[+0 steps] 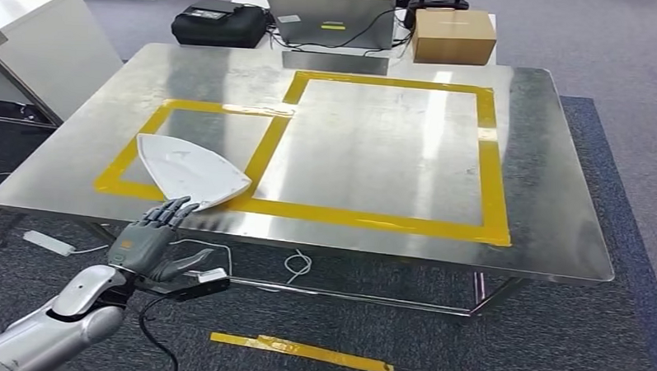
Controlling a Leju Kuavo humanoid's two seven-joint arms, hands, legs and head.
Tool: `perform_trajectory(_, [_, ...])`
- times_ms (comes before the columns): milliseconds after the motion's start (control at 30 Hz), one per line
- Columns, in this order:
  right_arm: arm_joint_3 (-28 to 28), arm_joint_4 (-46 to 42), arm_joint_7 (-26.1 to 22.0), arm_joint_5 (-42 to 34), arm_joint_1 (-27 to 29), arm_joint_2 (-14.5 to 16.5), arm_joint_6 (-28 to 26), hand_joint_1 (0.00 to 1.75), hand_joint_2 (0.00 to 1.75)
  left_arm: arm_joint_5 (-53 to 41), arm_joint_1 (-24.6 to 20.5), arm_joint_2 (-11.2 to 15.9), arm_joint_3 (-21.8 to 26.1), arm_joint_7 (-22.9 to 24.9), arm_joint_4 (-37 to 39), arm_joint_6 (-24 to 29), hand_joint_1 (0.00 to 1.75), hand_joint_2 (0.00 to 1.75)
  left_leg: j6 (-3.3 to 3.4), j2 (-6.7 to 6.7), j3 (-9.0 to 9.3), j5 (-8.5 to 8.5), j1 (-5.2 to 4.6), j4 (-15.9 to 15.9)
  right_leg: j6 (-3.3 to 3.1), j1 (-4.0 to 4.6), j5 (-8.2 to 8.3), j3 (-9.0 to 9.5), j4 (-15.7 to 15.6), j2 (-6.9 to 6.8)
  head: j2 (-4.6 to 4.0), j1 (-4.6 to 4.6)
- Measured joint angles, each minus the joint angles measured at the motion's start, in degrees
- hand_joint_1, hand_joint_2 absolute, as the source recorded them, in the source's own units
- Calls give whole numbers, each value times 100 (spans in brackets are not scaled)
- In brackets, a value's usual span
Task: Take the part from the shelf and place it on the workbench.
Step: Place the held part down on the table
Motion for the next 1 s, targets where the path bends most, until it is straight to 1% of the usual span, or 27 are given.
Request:
perform_trajectory(33, [0, 2, 0, -1, -2, 0, 0, 0, 0, -21, 16, 3, 14, 15, 0, -8, 0, 0, 56, 3, 257, 114, -27, -331, -2, 24, 44, -50, 0, -11, 0, -1])
perform_trajectory(100, [0, 3, 0, 2, -8, 2, 1, 0, 0, -54, 23, 22, 58, 28, -5, -12, 0, 0, 184, 51, 821, 289, -106, -1160, 17, 56, 127, -119, 1, -32, 0, 4])
perform_trajectory(133, [0, 5, 0, 4, -9, 3, 2, 0, 0, -65, 20, 34, 86, 32, -7, -12, 0, 0, 219, 77, 991, 336, -146, -1430, 42, 57, 164, -138, 1, -44, 0, 6])
perform_trajectory(167, [1, 8, 0, 7, -9, 3, 2, 0, 0, -68, 21, 47, 111, 37, -9, -13, 0, 0, 236, 100, 1064, 355, -183, -1564, 76, 47, 200, -146, -1, -58, 0, 8])
perform_trajectory(233, [1, 13, -2, 10, -7, 2, 1, 0, 0, -73, 37, 62, 138, 50, -10, -21, 0, 0, 253, 102, 1035, 460, -214, -1609, 157, 8, 262, -157, -18, -75, -1, 6])
perform_trajectory(267, [1, 14, -14, 10, -7, 2, 1, 0, 0, -76, 46, 67, 141, 60, -10, -30, 0, 0, 280, 102, 1007, 531, -214, -1639, 193, -7, 217, -183, 3, -60, -1, 7])
perform_trajectory(300, [1, 14, -26, 11, -6, 2, 1, 0, 0, -81, 52, 68, 146, 73, -10, -45, 0, 0, 312, 103, 960, 608, -207, -1669, 224, -14, 69, -241, 99, -33, -1, 14])
perform_trajectory(333, [1, 15, -39, 11, -4, 1, 1, 0, 0, -90, 61, 67, 151, 86, -10, -61, 0, 0, 339, 105, 895, 687, -198, -1694, 246, -17, -175, -324, 305, -1, -1, 27])
perform_trajectory(400, [2, 22, -50, 10, 0, 1, 1, 0, 0, -115, 102, 66, 172, 113, -9, -84, 0, 0, 370, 106, 726, 811, -208, -1689, 281, -15, -730, -512, 980, 41, 0, 50])
perform_trajectory(433, [2, 26, -50, 9, 0, 0, 1, 0, 0, -128, 137, 65, 182, 128, -5, -87, 0, 0, 369, 106, 635, 876, -212, -1685, 295, -15, -877, -556, 1303, 46, 0, 55])
perform_trajectory(467, [2, 30, -50, 3, 0, 0, 1, 0, 0, -139, 176, 65, 194, 145, 0, -92, 0, 0, 364, 106, 544, 940, -215, -1680, 307, -15, -896, -534, 1493, 48, 0, 54])
perform_trajectory(500, [2, 33, -50, -10, 0, 0, 1, 0, 0, -145, 221, 64, 211, 173, 7, -109, 0, 0, 353, 106, 456, 1002, -215, -1676, 315, -15, -800, -416, 1492, 48, 0, 54])
perform_trajectory(533, [2, 36, -50, -33, -1, 0, 0, 0, 0, -149, 276, 63, 232, 210, 14, -146, 0, 0, 337, 106, 378, 1058, -212, -1670, 318, -17, -645, -197, 1282, 48, 0, 54])
perform_trajectory(567, [2, 37, -50, -71, -4, 0, 0, 0, 0, -147, 343, 62, 257, 255, 21, -202, 0, 0, 316, 106, 314, 1108, -210, -1658, 317, -21, -512, 114, 900, 52, 0, 54])
perform_trajectory(600, [2, 38, -50, -113, -9, 0, 0, 0, 0, -142, 425, 62, 286, 301, 28, -259, 0, 0, 292, 106, 256, 1149, -214, -1638, 308, -20, -459, 463, 431, 61, -1, 55])
perform_trajectory(633, [2, 40, -50, -160, -12, 0, 0, 0, 0, -137, 514, 61, 311, 336, 38, -307, 0, 0, 265, 108, 216, 1194, -220, -1620, 278, -17, -469, 743, 35, 74, 0, 50])
perform_trajectory(667, [1, 42, -50, -201, -10, 0, 0, 0, 0, -133, 604, 60, 331, 359, 49, -338, 0, 0, 240, 111, 191, 1240, -222, -1607, 247, -8, -507, 908, -234, 87, 0, 47])
perform_trajectory(700, [1, 44, -52, -226, -5, 0, 0, 0, 0, -133, 684, 59, 344, 367, 61, -353, 0, 0, 212, 112, 174, 1287, -219, -1602, 209, 8, -537, 961, -355, 95, 0, 41])
perform_trajectory(733, [2, 45, -52, -244, 2, 1, 1, 0, 0, -134, 752, 59, 355, 368, 74, -363, 0, 0, 182, 106, 165, 1335, -213, -1607, 160, 15, -516, 924, -367, 90, 0, 38])
perform_trajectory(767, [3, 46, -52, -254, 3, 1, 1, 0, 0, -133, 807, 59, 368, 371, 85, -377, 0, 0, 149, 94, 143, 1317, -202, -1594, 109, 16, -471, 878, -371, 75, 0, 39])
perform_trajectory(800, [3, 48, -53, -269, 1, 1, 2, 0, 0, -120, 852, 60, 386, 386, 95, -410, 0, 0, 113, 83, 108, 1209, -192, -1524, 46, 14, -423, 852, -379, 56, -1, 32])
perform_trajectory(833, [2, 50, -52, -298, -4, 1, 2, 0, 0, -84, 896, 60, 405, 416, 108, -468, 0, 0, 78, 72, 49, 992, -180, -1342, -11, 7, -363, 816, -391, 33, -1, 25])
perform_trajectory(867, [-1, 51, -52, -327, -4, 1, 2, 0, 0, -22, 947, 54, 420, 464, 132, -548, 0, 0, 46, 68, -29, 695, -161, -1039, -52, 8, -306, 774, -391, 17, -1, 16])
perform_trajectory(900, [-11, 52, -53, -354, 7, 1, 2, 0, 0, 64, 1021, 44, 429, 520, 169, -628, 0, 0, 19, 68, -110, 409, -144, -652, -71, 14, -251, 718, -387, 8, -1, 8])
perform_trajectory(933, [-35, 53, -52, -369, 30, 2, 2, 0, 0, 169, 1118, 27, 430, 580, 225, -686, 0, 0, -5, 68, -172, 205, -124, -276, -74, 20, -196, 652, -382, 3, 0, 7])
perform_trajectory(967, [-72, 53, -52, -372, 67, 2, 2, 0, 0, 282, 1235, 4, 425, 639, 293, -716, 0, 0, -19, 68, -174, 134, -107, -25, -71, 25, -145, 579, -372, 3, 0, 7])
perform_trajectory(1000, [-132, 53, -52, -372, 115, 2, 2, 0, 0, 411, 1357, -25, 414, 699, 376, -724, 0, 0, -26, 68, -91, 183, -92, 32, -62, 29, -100, 505, -357, 4, 0, 7])
